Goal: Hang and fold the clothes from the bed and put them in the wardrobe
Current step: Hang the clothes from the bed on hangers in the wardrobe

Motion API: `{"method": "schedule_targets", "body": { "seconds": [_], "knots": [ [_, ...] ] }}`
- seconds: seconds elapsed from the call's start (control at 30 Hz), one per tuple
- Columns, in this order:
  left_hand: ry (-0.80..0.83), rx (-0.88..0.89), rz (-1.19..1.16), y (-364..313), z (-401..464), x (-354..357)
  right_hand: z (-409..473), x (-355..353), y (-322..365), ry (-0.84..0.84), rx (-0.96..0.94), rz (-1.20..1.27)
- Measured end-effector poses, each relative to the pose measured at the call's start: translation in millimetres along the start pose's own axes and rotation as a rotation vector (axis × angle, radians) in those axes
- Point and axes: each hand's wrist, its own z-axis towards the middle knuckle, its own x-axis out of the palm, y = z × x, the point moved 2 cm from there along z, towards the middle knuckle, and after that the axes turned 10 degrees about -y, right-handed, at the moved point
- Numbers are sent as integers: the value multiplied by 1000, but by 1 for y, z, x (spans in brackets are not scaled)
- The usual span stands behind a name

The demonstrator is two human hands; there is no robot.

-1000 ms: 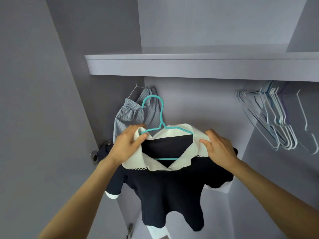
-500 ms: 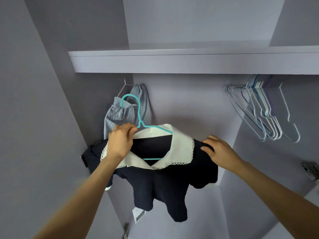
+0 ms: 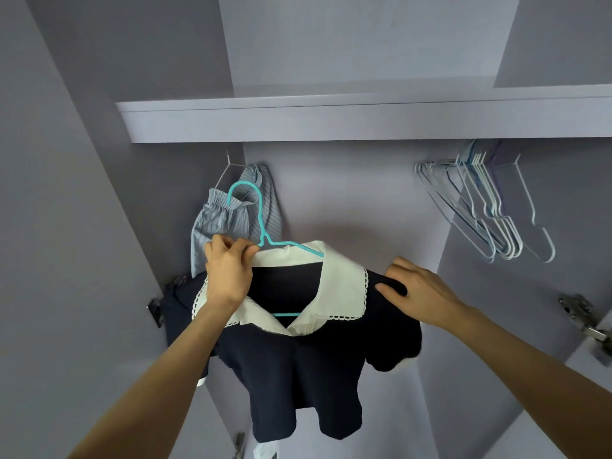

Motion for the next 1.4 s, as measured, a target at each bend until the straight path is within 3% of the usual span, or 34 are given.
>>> {"method": "schedule_targets", "body": {
  "seconds": [0.07,0.23,0.33,0.47,0.6,0.7,0.87,1.03,1.4],
  "knots": [
    [-17,10,-50,-5,-1,1,7,0,9,43,-2,-1],
    [-30,-114,-49,0,2,-2,11,-4,26,-187,-94,-92],
    [-3,-237,99,15,0,-9,4,-6,26,-217,-34,-150],
    [10,-345,-75,19,-5,-9,-6,-5,16,-190,110,-187],
    [54,-236,-16,13,-2,-13,-5,-5,21,-68,315,-267],
    [103,-255,45,25,1,-22,2,-7,35,-55,442,-291],
    [182,-263,92,50,2,-38,32,4,71,47,644,4],
    [199,-220,119,62,17,-48,73,32,107,16,681,232],
    [157,-83,201,86,77,-15,121,116,123,-206,494,-52]
  ]
}}
